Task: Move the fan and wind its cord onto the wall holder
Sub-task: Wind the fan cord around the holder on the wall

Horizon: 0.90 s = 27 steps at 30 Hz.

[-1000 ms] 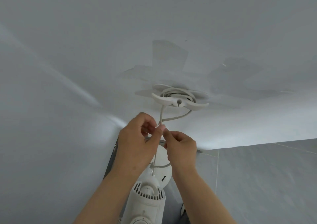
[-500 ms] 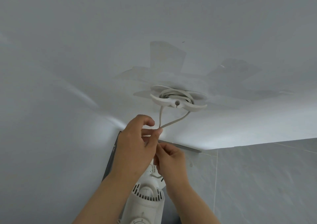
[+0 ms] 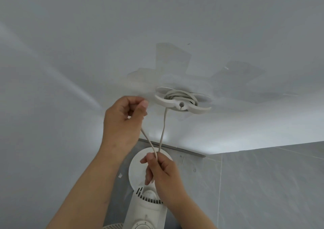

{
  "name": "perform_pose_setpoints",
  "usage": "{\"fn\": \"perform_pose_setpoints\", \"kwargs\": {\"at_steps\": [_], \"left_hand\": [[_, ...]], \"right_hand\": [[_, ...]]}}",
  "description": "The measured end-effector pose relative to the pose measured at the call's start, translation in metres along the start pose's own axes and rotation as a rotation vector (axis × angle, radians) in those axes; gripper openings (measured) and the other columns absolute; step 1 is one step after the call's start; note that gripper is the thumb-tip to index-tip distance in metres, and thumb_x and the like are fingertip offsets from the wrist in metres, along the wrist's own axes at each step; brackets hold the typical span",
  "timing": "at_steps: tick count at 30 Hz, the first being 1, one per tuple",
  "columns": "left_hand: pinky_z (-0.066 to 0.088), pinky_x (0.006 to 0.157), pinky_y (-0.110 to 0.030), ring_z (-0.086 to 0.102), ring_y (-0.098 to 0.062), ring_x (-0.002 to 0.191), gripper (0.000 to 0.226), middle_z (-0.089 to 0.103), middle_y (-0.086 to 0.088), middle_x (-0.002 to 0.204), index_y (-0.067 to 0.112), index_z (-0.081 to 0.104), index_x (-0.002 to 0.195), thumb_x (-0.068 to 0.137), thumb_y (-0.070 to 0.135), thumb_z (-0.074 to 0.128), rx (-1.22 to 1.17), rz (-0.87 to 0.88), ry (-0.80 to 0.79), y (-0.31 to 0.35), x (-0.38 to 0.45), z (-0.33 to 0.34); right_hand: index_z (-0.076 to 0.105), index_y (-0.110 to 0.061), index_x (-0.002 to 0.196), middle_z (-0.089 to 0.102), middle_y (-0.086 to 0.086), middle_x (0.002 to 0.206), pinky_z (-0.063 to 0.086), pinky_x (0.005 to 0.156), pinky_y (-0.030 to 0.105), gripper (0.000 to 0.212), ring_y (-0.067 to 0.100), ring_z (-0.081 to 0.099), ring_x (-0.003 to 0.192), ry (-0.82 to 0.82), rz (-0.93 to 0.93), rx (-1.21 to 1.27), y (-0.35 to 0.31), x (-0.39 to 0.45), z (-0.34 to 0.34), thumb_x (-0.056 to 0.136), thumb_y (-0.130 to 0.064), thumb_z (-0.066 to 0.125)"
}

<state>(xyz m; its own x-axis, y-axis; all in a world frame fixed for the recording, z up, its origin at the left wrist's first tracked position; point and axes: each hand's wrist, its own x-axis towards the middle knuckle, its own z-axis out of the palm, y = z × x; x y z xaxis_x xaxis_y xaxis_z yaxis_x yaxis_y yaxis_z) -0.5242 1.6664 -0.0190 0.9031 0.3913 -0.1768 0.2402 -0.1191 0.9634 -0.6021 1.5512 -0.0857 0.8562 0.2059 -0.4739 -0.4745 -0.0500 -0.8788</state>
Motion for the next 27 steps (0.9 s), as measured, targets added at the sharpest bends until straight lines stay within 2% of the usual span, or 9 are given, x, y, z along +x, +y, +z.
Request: {"fn": "perform_pose_setpoints", "kwargs": {"at_steps": [3, 5, 7, 9, 13, 16, 19, 23, 27], "left_hand": [[0.049, 0.057, -0.017, 0.064, -0.002, 0.06, 0.012, 0.068, 0.008, 0.059, 0.016, 0.061, 0.083, 0.084, 0.009, 0.07, -0.171, -0.012, 0.013, 0.015, 0.007, -0.001], [0.05, 0.056, -0.016, 0.067, -0.003, 0.063, 0.016, 0.071, 0.008, 0.062, 0.017, 0.058, 0.081, 0.083, 0.008, 0.072, -0.242, -0.04, 0.012, 0.021, 0.007, -0.002], [0.05, 0.058, -0.017, 0.066, -0.004, 0.061, 0.017, 0.073, 0.007, 0.064, 0.018, 0.057, 0.08, 0.083, 0.01, 0.072, -0.279, -0.053, 0.01, 0.027, 0.004, -0.004], [0.05, 0.06, -0.017, 0.064, -0.005, 0.06, 0.017, 0.074, 0.007, 0.065, 0.019, 0.056, 0.079, 0.085, 0.009, 0.069, -0.288, -0.026, 0.011, 0.033, 0.0, -0.003], [0.048, 0.067, -0.019, 0.066, -0.008, 0.071, 0.018, 0.074, 0.011, 0.07, 0.022, 0.053, 0.086, 0.09, 0.009, 0.064, -0.139, 0.159, 0.023, 0.042, -0.008, 0.001], [0.045, 0.073, -0.016, 0.068, -0.007, 0.084, 0.019, 0.075, 0.013, 0.079, 0.032, 0.046, 0.095, 0.093, 0.019, 0.06, 0.018, 0.325, 0.007, 0.049, -0.017, 0.003], [0.046, 0.081, -0.018, 0.067, -0.004, 0.092, 0.009, 0.073, 0.014, 0.089, 0.032, 0.046, 0.101, 0.096, 0.028, 0.052, 0.172, 0.471, -0.045, 0.054, -0.024, 0.003], [0.048, 0.086, -0.025, 0.065, -0.006, 0.097, 0.008, 0.069, 0.014, 0.095, 0.023, 0.055, 0.102, 0.097, 0.021, 0.05, 0.258, 0.536, -0.09, 0.05, -0.026, 0.006], [0.046, 0.086, -0.019, 0.062, -0.009, 0.096, 0.016, 0.065, 0.012, 0.095, 0.022, 0.057, 0.099, 0.086, 0.014, 0.062, 0.345, 0.517, -0.096, 0.045, -0.023, 0.007]], "right_hand": [[0.064, -0.016, 0.079, 0.042, -0.005, 0.05, 0.038, 0.054, 0.022, 0.028, 0.016, 0.04, 0.052, 0.055, -0.044, 0.018, 0.007, -0.01, -0.009, 0.1, -0.018, 0.046], [0.064, -0.018, 0.078, 0.039, -0.005, 0.05, 0.032, 0.05, 0.019, 0.03, 0.012, 0.035, 0.051, 0.082, -0.078, 0.029, 0.005, -0.015, -0.012, 0.1, -0.015, 0.045], [0.065, -0.021, 0.078, 0.038, -0.009, 0.05, 0.031, 0.049, 0.018, 0.027, 0.009, 0.034, 0.05, 0.082, -0.116, 0.019, 0.0, -0.018, -0.012, 0.099, -0.022, 0.047], [0.066, -0.027, 0.079, 0.039, -0.01, 0.05, 0.033, 0.051, 0.02, 0.025, 0.008, 0.036, 0.05, 0.073, -0.16, 0.006, -0.007, -0.019, -0.011, 0.093, -0.038, 0.049], [0.068, -0.033, 0.081, 0.039, -0.01, 0.051, 0.033, 0.051, 0.02, 0.026, 0.009, 0.037, 0.05, 0.077, -0.236, -0.004, -0.019, -0.021, -0.014, 0.087, -0.047, 0.047], [0.07, -0.032, 0.082, 0.045, -0.013, 0.049, 0.036, 0.052, 0.013, 0.028, 0.002, 0.042, 0.049, 0.131, -0.302, -0.022, -0.026, -0.026, -0.02, 0.087, -0.046, 0.046], [0.07, -0.031, 0.076, 0.043, -0.01, 0.049, 0.036, 0.049, 0.008, 0.027, 0.001, 0.04, 0.046, 0.357, -0.374, 0.032, -0.036, -0.035, -0.03, 0.085, -0.043, 0.047], [0.065, -0.026, 0.072, 0.036, -0.003, 0.047, 0.025, 0.042, 0.016, 0.03, 0.006, 0.032, 0.044, 0.74, -0.452, 0.086, -0.05, -0.039, -0.06, 0.088, -0.042, 0.046], [0.06, -0.029, 0.073, 0.039, 0.009, 0.052, 0.028, 0.043, 0.015, 0.027, 0.007, 0.034, 0.043, 0.903, -0.513, -0.025, -0.069, -0.038, -0.09, 0.095, -0.033, 0.044]]}}
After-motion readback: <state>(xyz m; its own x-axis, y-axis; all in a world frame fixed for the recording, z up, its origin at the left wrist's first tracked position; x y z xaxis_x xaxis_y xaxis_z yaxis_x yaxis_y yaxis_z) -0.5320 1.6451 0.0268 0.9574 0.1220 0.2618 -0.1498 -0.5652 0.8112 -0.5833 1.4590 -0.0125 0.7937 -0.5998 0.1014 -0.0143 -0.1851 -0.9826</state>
